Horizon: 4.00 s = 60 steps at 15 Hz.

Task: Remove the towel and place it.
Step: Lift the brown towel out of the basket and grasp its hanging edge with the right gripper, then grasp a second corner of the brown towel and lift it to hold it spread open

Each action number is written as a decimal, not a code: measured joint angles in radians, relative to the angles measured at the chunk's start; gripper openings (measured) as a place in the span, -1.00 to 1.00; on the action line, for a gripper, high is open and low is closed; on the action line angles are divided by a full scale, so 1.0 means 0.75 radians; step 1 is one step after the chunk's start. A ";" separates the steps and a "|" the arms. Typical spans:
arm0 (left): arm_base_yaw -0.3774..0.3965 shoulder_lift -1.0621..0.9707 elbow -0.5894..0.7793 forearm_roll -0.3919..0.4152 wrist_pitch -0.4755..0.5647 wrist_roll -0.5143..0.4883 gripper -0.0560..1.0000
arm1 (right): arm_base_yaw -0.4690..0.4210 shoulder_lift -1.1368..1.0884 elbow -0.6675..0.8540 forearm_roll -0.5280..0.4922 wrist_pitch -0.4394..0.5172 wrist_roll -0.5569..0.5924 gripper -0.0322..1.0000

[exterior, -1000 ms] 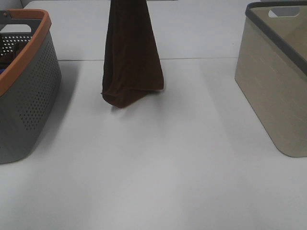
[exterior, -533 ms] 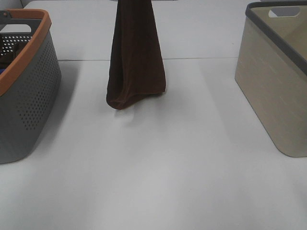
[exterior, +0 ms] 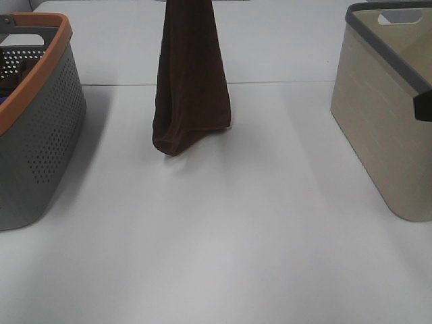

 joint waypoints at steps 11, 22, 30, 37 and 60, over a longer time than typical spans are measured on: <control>0.000 0.003 0.000 -0.009 -0.140 0.000 -0.89 | 0.953 0.584 -0.125 -0.912 -0.643 0.660 0.22; 0.000 0.027 0.000 -0.052 -0.203 0.044 -0.89 | 0.957 1.191 -0.531 -1.048 -0.707 0.879 0.22; 0.000 0.027 0.000 -0.127 -0.203 0.080 -0.89 | 0.805 1.247 -0.580 -1.035 -0.831 1.068 0.22; 0.000 0.027 0.000 -0.136 -0.232 0.105 -0.89 | 0.787 1.404 -0.637 -0.984 -0.833 1.087 0.22; 0.000 0.027 0.000 -0.165 -0.252 0.109 -0.89 | 0.681 1.505 -0.637 -0.897 -0.972 1.145 -0.48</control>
